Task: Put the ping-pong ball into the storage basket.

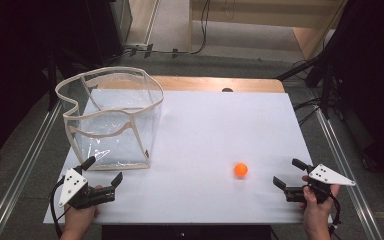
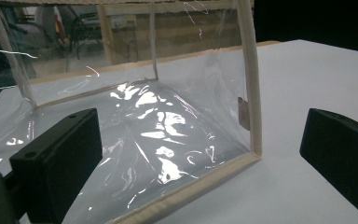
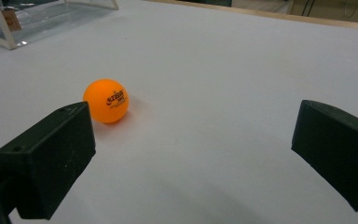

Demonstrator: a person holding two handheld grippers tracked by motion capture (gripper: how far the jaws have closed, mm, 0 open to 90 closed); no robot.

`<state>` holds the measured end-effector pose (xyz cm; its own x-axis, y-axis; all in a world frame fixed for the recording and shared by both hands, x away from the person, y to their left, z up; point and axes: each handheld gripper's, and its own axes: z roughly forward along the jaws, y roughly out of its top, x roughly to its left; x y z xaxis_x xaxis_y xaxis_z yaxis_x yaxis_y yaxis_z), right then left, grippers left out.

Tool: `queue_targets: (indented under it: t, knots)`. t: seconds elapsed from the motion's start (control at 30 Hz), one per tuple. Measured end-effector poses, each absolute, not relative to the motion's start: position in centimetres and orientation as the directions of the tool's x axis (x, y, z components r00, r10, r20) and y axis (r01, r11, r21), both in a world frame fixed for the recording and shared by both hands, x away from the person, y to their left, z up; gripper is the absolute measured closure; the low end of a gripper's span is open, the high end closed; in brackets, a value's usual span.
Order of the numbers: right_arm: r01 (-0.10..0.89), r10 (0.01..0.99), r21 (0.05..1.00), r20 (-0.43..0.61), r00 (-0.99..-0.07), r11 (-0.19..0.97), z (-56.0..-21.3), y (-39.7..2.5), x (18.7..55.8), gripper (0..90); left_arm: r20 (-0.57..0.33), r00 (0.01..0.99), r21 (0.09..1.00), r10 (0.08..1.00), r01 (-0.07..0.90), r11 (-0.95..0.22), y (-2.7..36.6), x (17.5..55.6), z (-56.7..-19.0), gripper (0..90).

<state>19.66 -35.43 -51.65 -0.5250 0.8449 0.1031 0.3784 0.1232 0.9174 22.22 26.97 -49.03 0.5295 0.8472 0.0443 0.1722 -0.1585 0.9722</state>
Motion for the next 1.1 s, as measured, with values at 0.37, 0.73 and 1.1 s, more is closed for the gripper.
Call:
queue_targets:
  t: [0.37,0.73,1.1]
  knots:
    - [0.348,0.841,0.929,0.086,-0.534,0.126,-51.0,-35.3,19.7,0.0,0.046,0.53,0.973,0.847,0.167,-0.157,27.0,22.1,-49.1,0.0]
    - [0.327,0.829,0.936,0.076,-0.554,0.133,-49.4,-34.6,19.7,0.0,0.052,0.529,0.974,0.847,0.16,-0.16,27.0,22.0,-49.1,0.0]
    - [0.34,0.825,0.92,0.033,-0.565,0.196,-47.4,-33.2,20.4,0.0,0.056,0.528,0.973,0.847,0.163,-0.166,26.9,21.9,-49.1,0.0]
